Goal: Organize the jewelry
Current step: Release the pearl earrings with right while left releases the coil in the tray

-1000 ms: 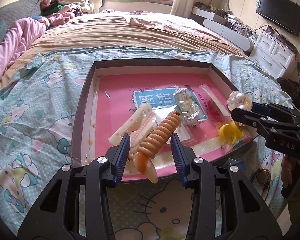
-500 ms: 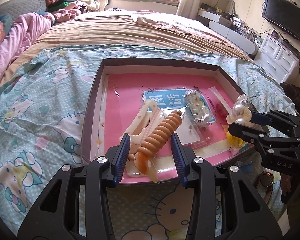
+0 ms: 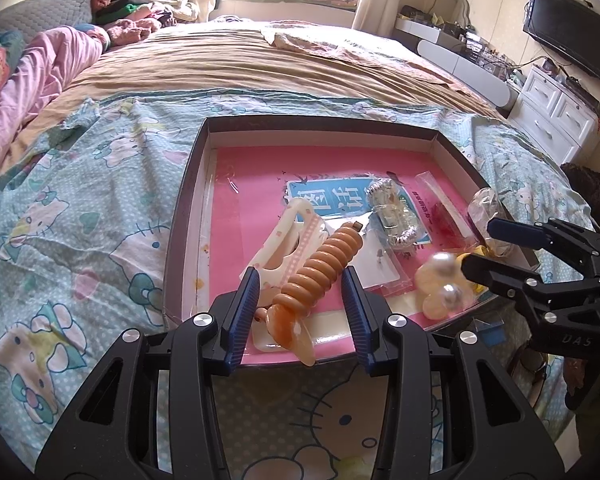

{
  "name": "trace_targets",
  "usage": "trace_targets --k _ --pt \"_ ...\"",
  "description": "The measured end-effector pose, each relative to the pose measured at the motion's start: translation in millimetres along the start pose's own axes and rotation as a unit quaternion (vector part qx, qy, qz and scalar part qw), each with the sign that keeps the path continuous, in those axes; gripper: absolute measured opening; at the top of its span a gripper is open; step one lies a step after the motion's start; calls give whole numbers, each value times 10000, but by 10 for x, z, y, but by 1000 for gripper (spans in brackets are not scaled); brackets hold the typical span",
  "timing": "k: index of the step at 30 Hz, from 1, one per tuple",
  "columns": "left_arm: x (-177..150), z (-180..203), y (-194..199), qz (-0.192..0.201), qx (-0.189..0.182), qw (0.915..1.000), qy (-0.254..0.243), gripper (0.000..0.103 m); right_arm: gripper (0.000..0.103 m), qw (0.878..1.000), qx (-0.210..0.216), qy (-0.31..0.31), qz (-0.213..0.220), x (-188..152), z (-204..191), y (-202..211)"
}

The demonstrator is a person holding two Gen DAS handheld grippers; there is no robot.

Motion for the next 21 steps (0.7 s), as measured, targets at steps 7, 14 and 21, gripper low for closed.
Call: trace_targets --k 7,14,21 --pt "19 9 78 60 11 10000 -41 50 80 9995 -73 -203 246 -3 109 240" --pt "79 60 302 274 -2 9996 -57 61 89 9972 -142 -405 608 9 221 581" --pt "123 152 650 627 38 9979 -142 77 91 9947 -185 -431 911 -28 258 971"
Point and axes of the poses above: each gripper's, at about its wrist camera, not at the fingertips, and y roughly against the way its jaws point, z to its right, x to its top, the point moved 7 cm from there along -y, roughly the way its jaws point, and after that the axes turned 1 degree about x, right-handed, at the moved point
